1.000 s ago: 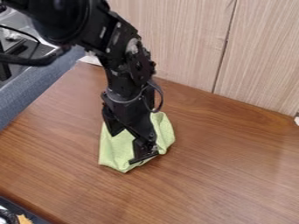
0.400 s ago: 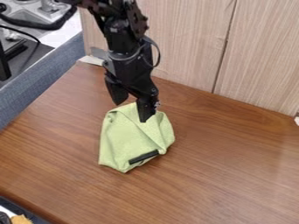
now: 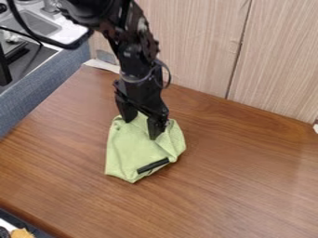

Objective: Move the cloth to the left of the table

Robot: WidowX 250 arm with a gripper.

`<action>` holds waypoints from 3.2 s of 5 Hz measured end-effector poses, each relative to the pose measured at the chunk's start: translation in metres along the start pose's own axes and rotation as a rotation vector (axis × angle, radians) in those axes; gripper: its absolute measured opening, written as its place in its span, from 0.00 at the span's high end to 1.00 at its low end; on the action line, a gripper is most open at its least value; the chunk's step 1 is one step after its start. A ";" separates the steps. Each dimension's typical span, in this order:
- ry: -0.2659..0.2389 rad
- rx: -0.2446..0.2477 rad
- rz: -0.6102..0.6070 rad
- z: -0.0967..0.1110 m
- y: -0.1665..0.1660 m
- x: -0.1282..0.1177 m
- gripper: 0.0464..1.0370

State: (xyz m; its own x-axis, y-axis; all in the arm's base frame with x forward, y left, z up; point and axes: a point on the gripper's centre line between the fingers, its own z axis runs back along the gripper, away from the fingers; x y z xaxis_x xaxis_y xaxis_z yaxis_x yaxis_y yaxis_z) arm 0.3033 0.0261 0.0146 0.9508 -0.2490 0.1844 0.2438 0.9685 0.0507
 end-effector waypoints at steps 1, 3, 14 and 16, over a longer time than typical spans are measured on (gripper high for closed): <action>0.026 -0.025 -0.006 -0.020 -0.006 -0.004 0.04; 0.054 -0.010 -0.004 -0.036 0.000 -0.002 0.04; 0.083 0.001 0.232 -0.014 0.109 -0.007 0.04; 0.003 0.033 0.248 0.032 0.103 -0.007 0.04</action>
State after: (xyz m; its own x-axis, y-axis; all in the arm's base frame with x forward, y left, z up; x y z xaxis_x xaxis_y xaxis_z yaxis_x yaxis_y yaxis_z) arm 0.3156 0.1274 0.0502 0.9813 -0.0039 0.1926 -0.0031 0.9993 0.0360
